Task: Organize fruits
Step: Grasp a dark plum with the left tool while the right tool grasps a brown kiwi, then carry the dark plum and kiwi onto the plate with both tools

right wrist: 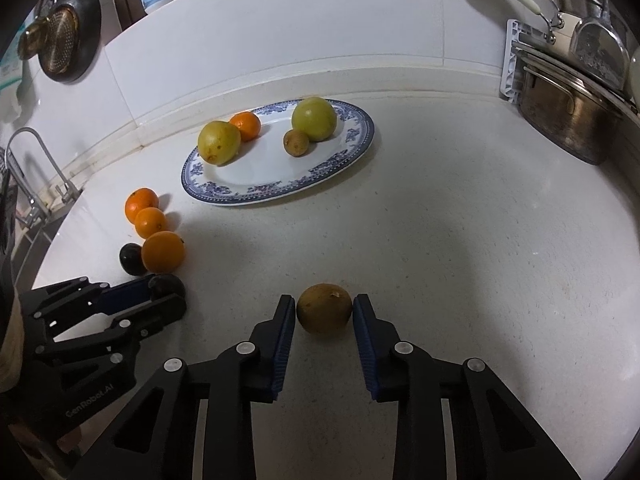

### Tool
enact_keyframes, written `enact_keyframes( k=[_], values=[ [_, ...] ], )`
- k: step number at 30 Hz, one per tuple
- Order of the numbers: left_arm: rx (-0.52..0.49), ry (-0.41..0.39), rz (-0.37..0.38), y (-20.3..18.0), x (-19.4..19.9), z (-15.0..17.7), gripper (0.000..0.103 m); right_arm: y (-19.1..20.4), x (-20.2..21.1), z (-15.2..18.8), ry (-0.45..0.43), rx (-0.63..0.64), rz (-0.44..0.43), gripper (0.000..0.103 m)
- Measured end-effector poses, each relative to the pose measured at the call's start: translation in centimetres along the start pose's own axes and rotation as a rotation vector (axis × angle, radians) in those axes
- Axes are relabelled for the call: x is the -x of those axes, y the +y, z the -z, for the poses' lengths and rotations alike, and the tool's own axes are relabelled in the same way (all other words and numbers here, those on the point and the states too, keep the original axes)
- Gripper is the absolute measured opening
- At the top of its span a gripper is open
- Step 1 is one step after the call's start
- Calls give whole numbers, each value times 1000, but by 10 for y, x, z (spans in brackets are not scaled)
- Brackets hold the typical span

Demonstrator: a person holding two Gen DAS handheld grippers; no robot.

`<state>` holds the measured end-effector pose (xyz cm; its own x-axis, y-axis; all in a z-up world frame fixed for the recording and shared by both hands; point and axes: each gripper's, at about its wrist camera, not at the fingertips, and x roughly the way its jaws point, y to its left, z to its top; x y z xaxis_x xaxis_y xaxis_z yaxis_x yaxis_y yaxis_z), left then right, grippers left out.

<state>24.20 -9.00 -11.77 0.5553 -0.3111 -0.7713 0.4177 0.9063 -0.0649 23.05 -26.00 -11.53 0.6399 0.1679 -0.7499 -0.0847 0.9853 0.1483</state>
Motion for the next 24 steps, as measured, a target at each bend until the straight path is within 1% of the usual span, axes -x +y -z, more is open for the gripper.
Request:
enact_keyframes(
  k=[3, 6, 16, 24],
  values=[
    [-2, -13, 3, 0, 5, -1, 27, -1, 0, 0, 1, -3, -2, 31],
    [-13, -31, 6, -2, 13, -1, 27, 0, 4, -1, -5, -17, -26, 31],
    [-31, -97, 13, 1, 44, -7, 27, 20, 32, 0, -60, -3, -50, 30],
    [-39, -154, 9, 8, 67, -13, 27, 37, 54, -7, -109, 20, -57, 31]
  ],
)
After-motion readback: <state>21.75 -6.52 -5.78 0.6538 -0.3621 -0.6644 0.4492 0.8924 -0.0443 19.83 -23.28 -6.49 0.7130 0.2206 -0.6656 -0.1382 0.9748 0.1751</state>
